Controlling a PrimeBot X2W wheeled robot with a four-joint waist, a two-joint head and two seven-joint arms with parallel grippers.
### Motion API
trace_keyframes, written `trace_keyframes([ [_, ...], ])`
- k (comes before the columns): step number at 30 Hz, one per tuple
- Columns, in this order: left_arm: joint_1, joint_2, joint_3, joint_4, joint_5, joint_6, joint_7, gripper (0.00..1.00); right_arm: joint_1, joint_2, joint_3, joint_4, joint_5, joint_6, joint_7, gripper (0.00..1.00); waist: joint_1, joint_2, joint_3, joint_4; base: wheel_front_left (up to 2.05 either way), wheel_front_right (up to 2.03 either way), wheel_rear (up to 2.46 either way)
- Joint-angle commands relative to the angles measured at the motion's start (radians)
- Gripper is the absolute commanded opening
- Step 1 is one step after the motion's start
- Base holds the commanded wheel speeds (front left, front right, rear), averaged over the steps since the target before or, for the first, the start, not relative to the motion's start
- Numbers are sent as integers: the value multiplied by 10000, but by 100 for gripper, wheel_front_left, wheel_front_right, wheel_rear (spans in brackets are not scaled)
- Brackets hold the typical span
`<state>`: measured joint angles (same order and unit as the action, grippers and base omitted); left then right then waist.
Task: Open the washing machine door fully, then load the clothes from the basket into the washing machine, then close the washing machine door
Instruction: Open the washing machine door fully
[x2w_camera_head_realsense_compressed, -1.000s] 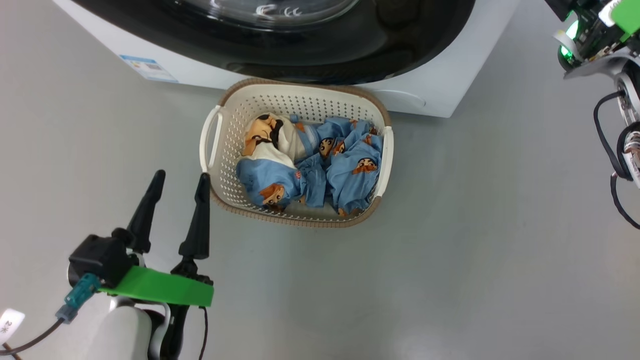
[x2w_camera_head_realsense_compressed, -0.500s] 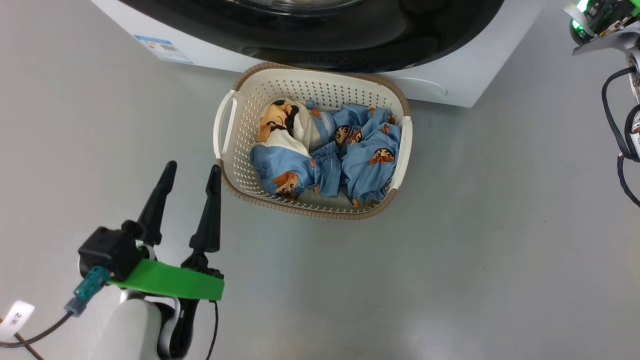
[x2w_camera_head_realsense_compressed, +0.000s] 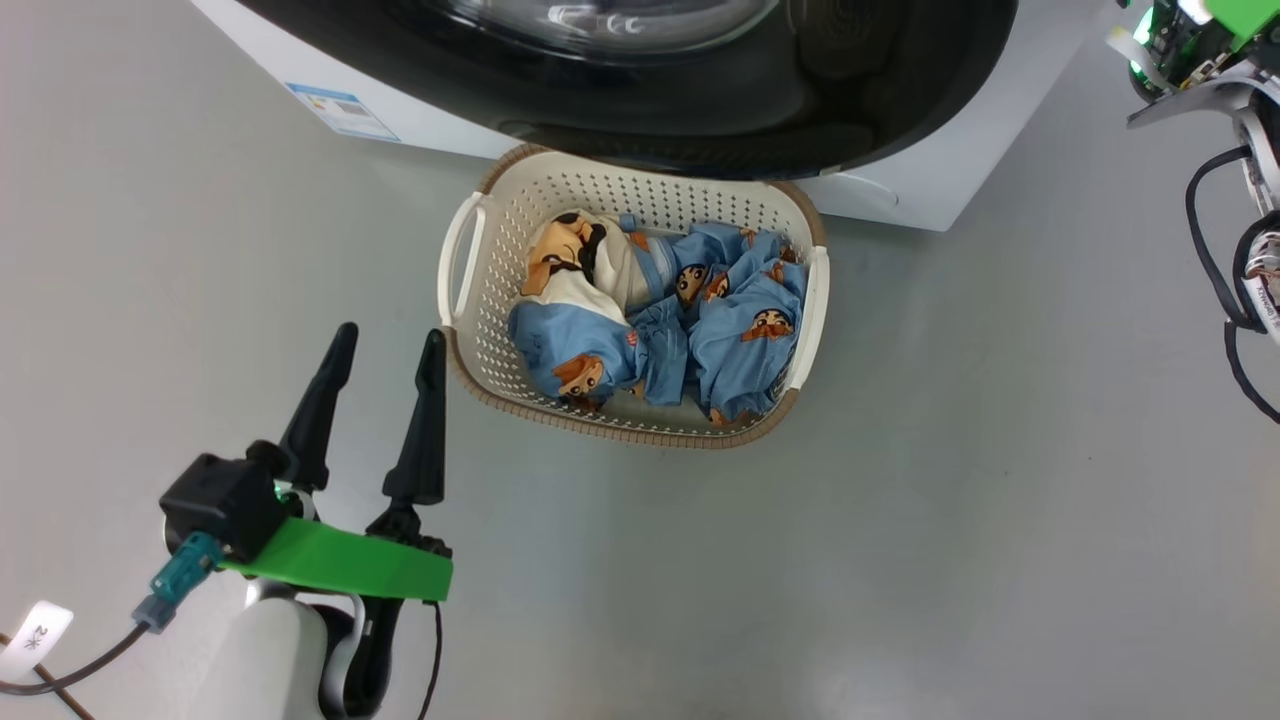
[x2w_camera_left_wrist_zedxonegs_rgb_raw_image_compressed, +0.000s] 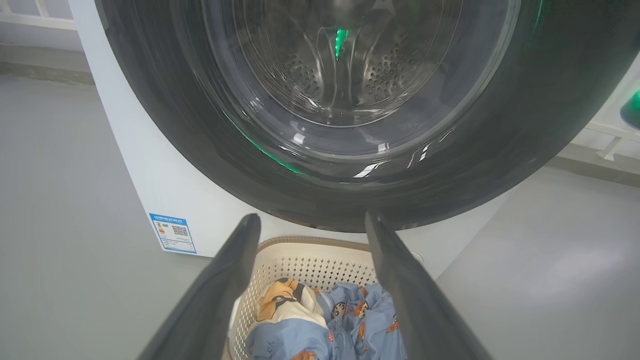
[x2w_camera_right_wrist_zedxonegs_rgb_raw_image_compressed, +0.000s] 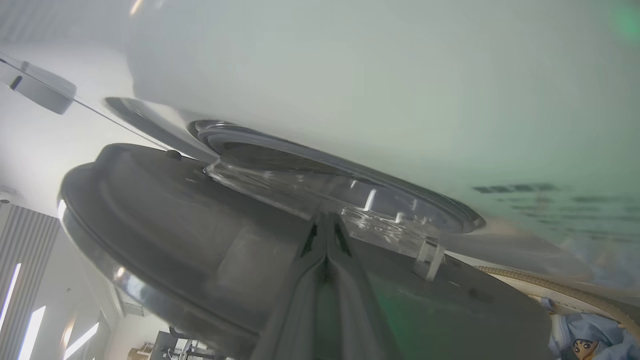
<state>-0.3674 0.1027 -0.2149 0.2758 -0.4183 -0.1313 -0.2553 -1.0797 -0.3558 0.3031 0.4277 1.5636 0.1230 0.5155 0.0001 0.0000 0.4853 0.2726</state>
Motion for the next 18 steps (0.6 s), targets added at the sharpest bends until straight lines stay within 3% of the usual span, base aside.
trace_keyframes([
  [1,-26,225,322,-160,-50,6,-65,100,149,239,185,-326,-15,77,146,0,0,0,-81,4,0,0,0],
  [18,528,232,533,-8,40,6,-65,100,1526,501,684,-525,272,77,752,0,0,0,-1203,-93,0,0,0],
])
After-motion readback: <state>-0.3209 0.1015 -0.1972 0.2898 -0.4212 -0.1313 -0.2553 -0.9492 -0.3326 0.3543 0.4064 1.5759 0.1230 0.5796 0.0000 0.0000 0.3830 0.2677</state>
